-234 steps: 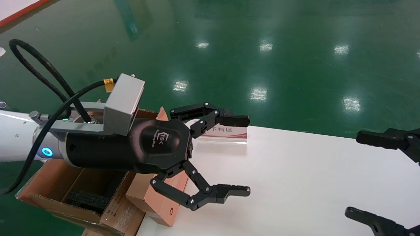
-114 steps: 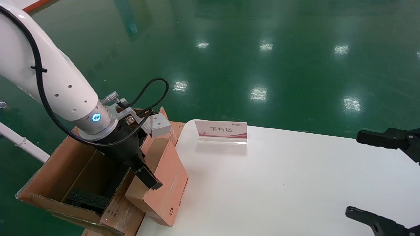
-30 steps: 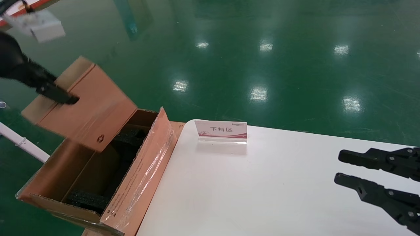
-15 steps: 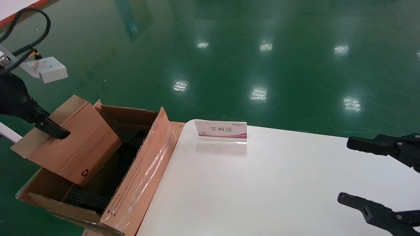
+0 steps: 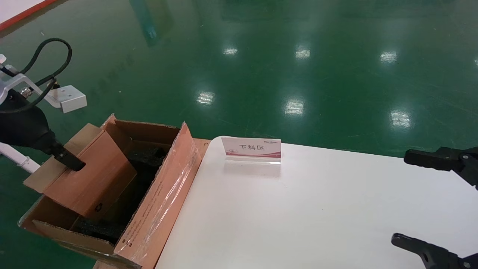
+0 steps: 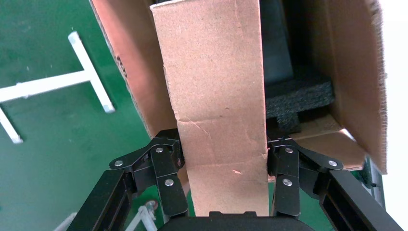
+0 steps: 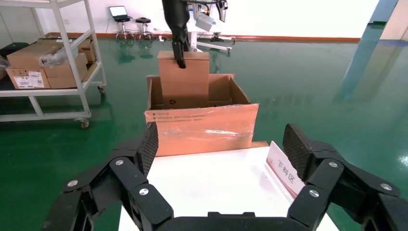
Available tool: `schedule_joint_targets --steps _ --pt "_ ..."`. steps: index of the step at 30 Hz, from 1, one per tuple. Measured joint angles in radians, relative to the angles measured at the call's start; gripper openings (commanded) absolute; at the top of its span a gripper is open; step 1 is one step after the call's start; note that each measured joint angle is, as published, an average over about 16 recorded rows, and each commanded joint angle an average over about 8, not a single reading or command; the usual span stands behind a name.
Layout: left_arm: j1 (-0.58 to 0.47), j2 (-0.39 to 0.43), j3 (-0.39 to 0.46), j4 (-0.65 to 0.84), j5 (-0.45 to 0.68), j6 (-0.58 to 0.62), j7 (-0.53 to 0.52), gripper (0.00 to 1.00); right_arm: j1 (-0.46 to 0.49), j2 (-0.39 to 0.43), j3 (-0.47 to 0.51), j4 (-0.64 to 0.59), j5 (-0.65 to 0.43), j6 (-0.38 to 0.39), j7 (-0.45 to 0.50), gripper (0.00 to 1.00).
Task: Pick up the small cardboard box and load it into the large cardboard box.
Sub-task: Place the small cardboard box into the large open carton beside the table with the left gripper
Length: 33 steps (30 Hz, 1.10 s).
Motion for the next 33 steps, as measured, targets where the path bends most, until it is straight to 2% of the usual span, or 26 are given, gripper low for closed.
schedule_joint_targets --steps 18,33 --pt "0.091 0.002 0.038 0.038 0.062 -0.084 -0.032 0.0 0.0 0.0 -0.001 0.0 0.001 0.0 -0.001 1.0" --pt "0.114 0.002 0.052 0.034 0.107 -0.136 -0.073 0.0 0.0 0.001 -0.002 0.0 0.001 0.001 -0.001 1.0"
